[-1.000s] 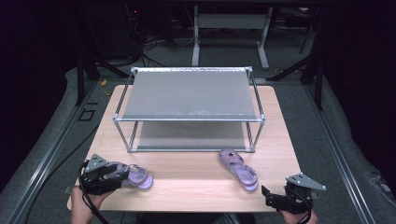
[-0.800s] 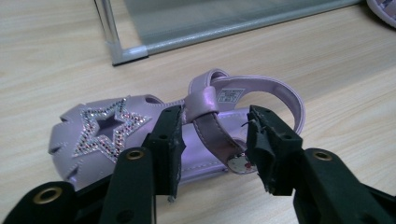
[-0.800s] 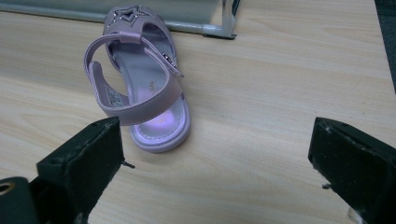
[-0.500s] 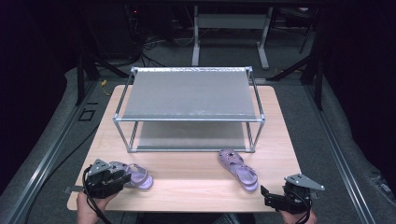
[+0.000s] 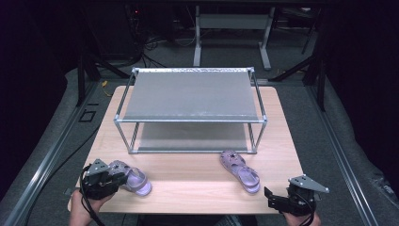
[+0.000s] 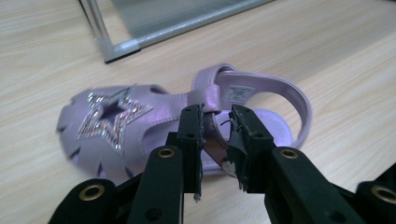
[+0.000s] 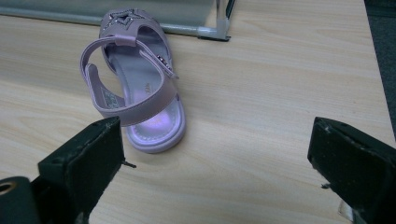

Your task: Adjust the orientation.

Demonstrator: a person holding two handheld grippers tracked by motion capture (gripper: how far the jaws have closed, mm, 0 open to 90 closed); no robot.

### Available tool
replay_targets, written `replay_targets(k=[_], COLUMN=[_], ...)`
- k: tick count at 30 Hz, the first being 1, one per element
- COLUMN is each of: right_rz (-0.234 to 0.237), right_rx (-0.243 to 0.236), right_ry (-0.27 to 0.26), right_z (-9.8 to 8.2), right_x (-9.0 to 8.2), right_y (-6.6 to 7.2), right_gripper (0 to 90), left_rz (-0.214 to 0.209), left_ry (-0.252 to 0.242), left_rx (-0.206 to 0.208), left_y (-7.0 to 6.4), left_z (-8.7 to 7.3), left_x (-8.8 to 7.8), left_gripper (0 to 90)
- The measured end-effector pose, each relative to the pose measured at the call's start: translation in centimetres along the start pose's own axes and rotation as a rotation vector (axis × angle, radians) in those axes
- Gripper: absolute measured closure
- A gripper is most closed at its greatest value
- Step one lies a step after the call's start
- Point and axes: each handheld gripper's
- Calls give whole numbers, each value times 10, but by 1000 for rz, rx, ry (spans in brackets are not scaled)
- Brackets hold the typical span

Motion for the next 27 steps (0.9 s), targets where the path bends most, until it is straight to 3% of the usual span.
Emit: replay_targets(k=[3, 5, 9, 15, 21, 25, 27], right_rz=[1, 0, 2, 3, -1, 2, 2], right_rx=[-2, -3, -4, -5, -7, -10, -10], right_ry=[4, 4, 6, 6, 3, 8, 6], right_z=[0, 0, 1, 1, 2, 2, 2], right_x=[0, 1, 2, 1, 1, 2, 2], right_y=[0, 0, 2, 3, 3, 4, 4], right_gripper=[31, 32, 33, 33, 34, 34, 34], left_rz=[12, 25, 27, -10, -18, -51, -41], left_ry=[-1, -5, -31, -34, -28, -50, -49], left_rx=[-23, -39, -105, -146, -148, -180, -171], left_y=[3, 4, 7, 9, 7, 8, 7], left_z=[-2, -3, -7, -9, -10, -9, -8], left_x=[-2, -2, -1, -1, 1, 0, 1], left_gripper=[685, 585, 537, 558, 552, 547, 536])
Point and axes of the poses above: each handheld gripper's, and its own axes: x roughly forward along the jaws, z roughly out of its top, y roughly to its left, and after that the axes turned 13 degrees about -x, right-handed
